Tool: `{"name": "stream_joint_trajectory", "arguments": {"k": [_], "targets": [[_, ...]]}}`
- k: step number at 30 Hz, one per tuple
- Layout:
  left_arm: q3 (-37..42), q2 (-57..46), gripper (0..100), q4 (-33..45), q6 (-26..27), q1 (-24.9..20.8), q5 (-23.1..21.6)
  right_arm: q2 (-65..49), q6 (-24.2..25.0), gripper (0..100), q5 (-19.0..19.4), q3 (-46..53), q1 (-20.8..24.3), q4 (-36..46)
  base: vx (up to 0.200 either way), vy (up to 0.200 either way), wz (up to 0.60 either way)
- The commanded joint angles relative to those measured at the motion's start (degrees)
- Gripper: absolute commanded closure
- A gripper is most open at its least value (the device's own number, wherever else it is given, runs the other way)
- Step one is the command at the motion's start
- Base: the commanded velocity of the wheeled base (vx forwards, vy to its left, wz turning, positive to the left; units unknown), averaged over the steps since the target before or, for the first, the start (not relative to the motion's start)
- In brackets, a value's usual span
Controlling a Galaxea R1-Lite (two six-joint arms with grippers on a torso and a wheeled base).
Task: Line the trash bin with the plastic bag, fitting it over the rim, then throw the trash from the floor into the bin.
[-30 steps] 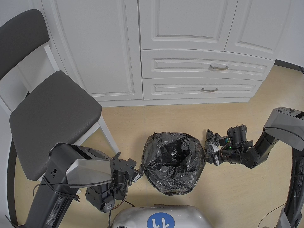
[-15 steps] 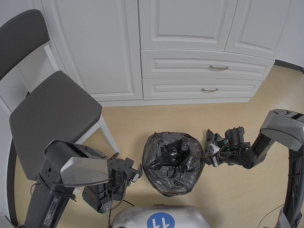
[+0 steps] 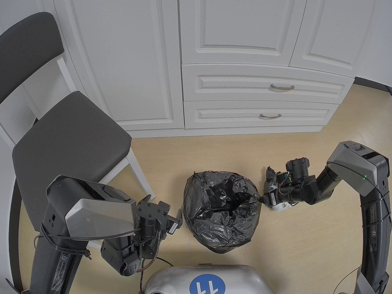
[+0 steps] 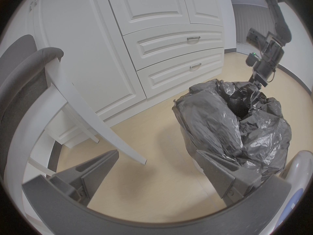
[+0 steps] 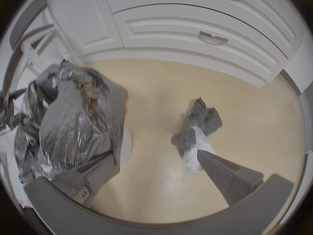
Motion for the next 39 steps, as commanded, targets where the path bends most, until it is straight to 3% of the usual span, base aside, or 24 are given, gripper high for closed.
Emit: {"name": "stream_joint_trajectory", "arguments": {"k": [1,14,20,24,26,33,36,39], "targets": [[2.3,-2.9,0,0.0,0.0,-0.5,0.2,5.5,2.5,0,7.4,-9.8,-2.4,5.8,0.0,0.0,0.0],[2.5,-4.5,0,0.0,-0.7,-2.6,0.2,6.1,3.2,0,9.1,-14.9,-2.6,15.5,0.0,0.0,0.0],[3.3,-5.0,0,0.0,-2.5,-3.0,0.2,10.8,14.5,0,3.7,-19.9,-0.2,5.8,0.0,0.0,0.0],[3.6,-5.0,0,-0.1,-3.1,-3.0,0.2,14.1,18.5,0,-0.1,-26.1,0.2,4.9,0.0,0.0,0.0],[3.5,-5.0,0,0.0,-3.1,-3.0,0.3,14.6,19.8,0,-0.4,-27.8,0.3,4.8,0.0,0.0,0.0],[3.0,-5.0,0,-0.1,-3.2,-3.1,0.2,14.8,35.1,0,-0.4,-34.9,1.7,4.2,0.0,0.0,0.0],[3.0,-5.3,0,-0.1,-3.6,-3.2,0.2,14.1,37.7,0,-0.2,-35.2,2.0,4.3,0.0,0.0,0.0],[3.2,-5.5,0,-0.1,-3.7,-3.3,0.2,11.3,35.3,0,0.4,-30.6,1.4,5.2,0.0,0.0,0.0]]}}
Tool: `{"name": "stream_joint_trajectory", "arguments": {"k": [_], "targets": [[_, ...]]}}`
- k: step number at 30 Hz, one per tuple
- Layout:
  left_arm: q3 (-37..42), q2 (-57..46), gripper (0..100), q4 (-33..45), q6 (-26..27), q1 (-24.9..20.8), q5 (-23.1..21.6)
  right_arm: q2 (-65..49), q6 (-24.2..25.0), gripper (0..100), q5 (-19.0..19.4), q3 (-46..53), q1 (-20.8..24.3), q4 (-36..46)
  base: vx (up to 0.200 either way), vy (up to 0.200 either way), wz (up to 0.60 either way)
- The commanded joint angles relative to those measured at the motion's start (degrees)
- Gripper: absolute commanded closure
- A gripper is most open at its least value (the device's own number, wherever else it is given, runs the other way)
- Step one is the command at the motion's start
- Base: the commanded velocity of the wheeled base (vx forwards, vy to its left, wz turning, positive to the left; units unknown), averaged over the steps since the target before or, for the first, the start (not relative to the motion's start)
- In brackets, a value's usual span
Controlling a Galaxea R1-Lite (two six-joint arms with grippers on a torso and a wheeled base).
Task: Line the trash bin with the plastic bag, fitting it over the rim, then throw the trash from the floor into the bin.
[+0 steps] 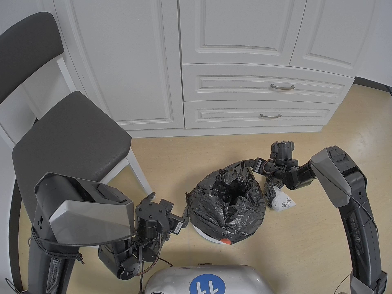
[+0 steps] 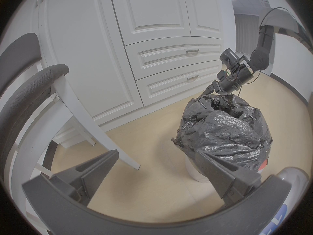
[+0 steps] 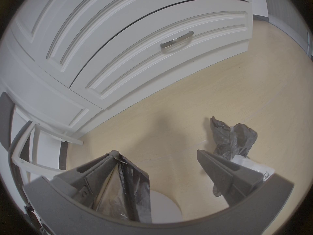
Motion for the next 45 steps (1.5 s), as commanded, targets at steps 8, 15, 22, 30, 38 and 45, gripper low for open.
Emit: {"name": "stream_joint_trajectory", "arguments": {"k": [8,15,22,30,38,45], "targets": [[0.7,-0.7,0,0.0,-1.7,-0.2,0.0,-19.5,-19.2,0,4.3,22.2,-2.6,1.1,0.0,0.0,0.0],[3.6,-4.2,0,0.0,-2.4,-0.2,0.0,-33.0,-29.9,0,4.3,36.5,-3.3,0.8,0.0,0.0,0.0],[4.4,-7.1,0,0.0,-2.9,-0.5,0.1,-36.3,-23.1,0,3.7,40.4,4.9,-2.1,0.0,0.0,0.0],[6.3,-12.0,0,0.0,0.1,-2.3,4.6,-25.5,-16.0,0,-13.1,36.1,18.9,-7.2,0.0,0.0,0.0],[7.6,-13.4,0,0.0,0.5,-3.5,4.7,-24.8,-13.1,100,-14.5,35.7,21.1,-7.3,0.0,0.0,0.0],[7.7,-13.3,0,0.0,0.5,-3.6,4.7,-23.3,-12.6,100,-14.4,37.1,23.5,-6.5,0.0,0.0,0.0]]}}
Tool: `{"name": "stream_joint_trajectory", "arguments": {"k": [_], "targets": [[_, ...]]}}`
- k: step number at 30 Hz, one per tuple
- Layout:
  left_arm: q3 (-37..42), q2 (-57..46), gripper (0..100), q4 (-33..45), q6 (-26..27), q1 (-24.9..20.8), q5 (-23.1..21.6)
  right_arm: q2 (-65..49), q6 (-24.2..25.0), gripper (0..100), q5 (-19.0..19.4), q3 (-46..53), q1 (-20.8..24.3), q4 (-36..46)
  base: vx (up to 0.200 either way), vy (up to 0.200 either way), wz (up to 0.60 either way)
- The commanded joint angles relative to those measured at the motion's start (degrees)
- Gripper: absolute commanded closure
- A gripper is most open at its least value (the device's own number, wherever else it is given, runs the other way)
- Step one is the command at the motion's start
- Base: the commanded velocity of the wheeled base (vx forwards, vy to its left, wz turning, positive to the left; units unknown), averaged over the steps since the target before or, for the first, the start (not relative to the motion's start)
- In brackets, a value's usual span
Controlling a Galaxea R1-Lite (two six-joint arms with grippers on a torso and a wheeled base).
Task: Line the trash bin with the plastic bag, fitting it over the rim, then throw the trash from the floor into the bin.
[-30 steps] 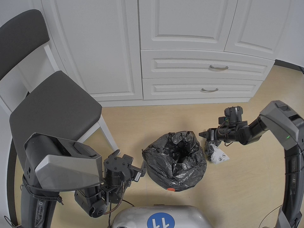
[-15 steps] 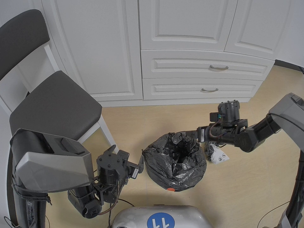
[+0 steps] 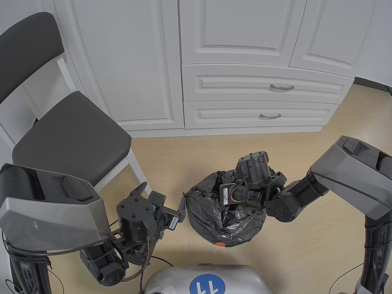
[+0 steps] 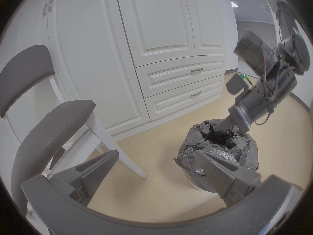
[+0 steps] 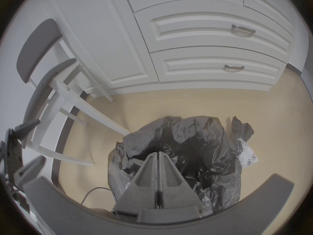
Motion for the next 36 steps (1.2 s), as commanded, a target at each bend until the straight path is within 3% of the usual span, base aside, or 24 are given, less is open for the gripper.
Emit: {"name": "stream_joint_trajectory", "arguments": {"k": [1,7,11,16,21,27,36], "targets": [[0.1,-0.4,0,0.0,0.0,-0.1,0.0,1.9,-0.2,100,-0.1,0.8,1.0,0.2,0.0,0.0,0.0],[0.2,0.0,0,0.0,-0.1,-0.8,0.1,2.7,-7.4,100,0.0,5.7,0.5,0.3,0.0,0.0,0.0],[0.6,-0.1,0,0.0,-0.1,-0.9,0.2,0.8,-10.4,100,0.6,10.4,2.7,-0.5,0.0,0.0,0.0],[0.9,0.0,0,0.0,-0.1,-0.9,0.2,-1.1,-10.7,100,3.5,15.3,7.9,-0.5,0.0,0.0,0.0],[0.9,0.0,0,0.0,-0.2,-0.9,0.2,0.1,-10.6,100,3.6,16.8,11.7,-0.6,0.0,0.0,0.0],[0.9,0.2,0,0.0,-0.2,-0.9,0.2,-0.5,-10.6,100,3.3,16.5,10.4,-0.7,0.0,0.0,0.0],[0.6,0.5,0,0.0,-0.2,-1.3,0.2,-6.4,-12.9,100,3.3,15.2,2.7,-0.8,0.0,0.0,0.0]]}}
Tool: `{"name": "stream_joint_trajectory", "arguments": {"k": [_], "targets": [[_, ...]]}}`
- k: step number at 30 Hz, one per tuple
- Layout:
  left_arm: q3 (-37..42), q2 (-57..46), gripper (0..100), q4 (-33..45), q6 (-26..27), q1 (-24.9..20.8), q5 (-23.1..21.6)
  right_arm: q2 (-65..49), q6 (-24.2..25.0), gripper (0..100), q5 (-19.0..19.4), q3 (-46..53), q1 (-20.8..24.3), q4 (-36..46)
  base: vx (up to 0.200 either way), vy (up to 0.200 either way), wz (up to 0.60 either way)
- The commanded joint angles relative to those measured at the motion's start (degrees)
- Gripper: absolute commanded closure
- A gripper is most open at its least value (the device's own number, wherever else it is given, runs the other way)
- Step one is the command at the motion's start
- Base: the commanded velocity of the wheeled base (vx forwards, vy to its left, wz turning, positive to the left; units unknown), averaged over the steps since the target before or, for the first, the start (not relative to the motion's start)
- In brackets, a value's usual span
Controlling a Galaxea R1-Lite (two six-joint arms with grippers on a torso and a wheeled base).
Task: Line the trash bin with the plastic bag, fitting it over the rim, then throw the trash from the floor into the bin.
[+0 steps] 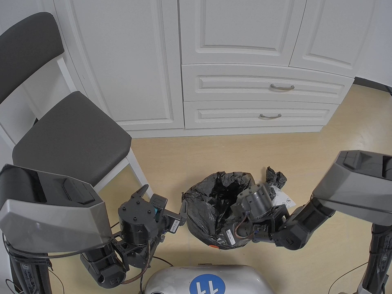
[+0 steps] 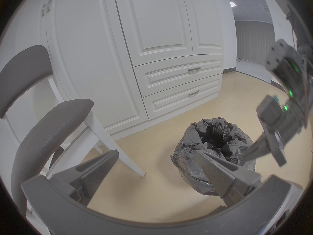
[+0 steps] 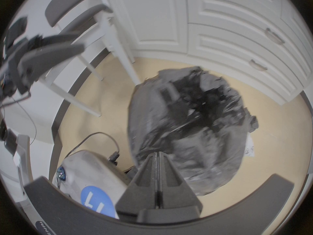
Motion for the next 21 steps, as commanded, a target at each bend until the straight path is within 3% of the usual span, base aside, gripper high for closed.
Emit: {"name": "stream_joint_trajectory", "arguments": {"k": [1,9,16,17,18,19,21], "targets": [[-0.2,0.5,0,0.0,0.0,-0.4,0.0,-2.9,-1.0,100,0.1,-1.0,-3.4,0.0,0.0,0.0,0.0],[-0.4,1.8,0,0.0,-0.1,-0.8,0.0,4.7,-2.1,100,-0.2,-5.0,-6.8,0.0,0.0,0.0,0.0],[-0.3,2.1,0,0.0,-0.1,-0.8,0.1,1.5,-12.6,100,0.6,1.8,-8.7,0.1,0.0,0.0,0.0],[-0.3,2.2,0,0.0,-0.1,-0.8,0.1,-0.1,-16.5,100,1.0,4.6,-9.4,0.2,0.0,0.0,0.0],[-0.3,2.2,0,0.0,-0.1,-0.8,0.1,-0.1,-16.5,100,1.0,4.6,-9.4,0.2,0.0,0.0,0.0],[-0.3,2.2,0,0.0,-0.2,-0.8,0.1,-1.0,-22.3,100,2.8,7.6,-10.2,0.1,0.0,0.0,0.0],[-0.3,2.2,0,0.0,-0.2,-0.9,0.1,-1.4,-27.2,100,4.8,9.1,-10.8,0.0,0.0,0.0,0.0]]}}
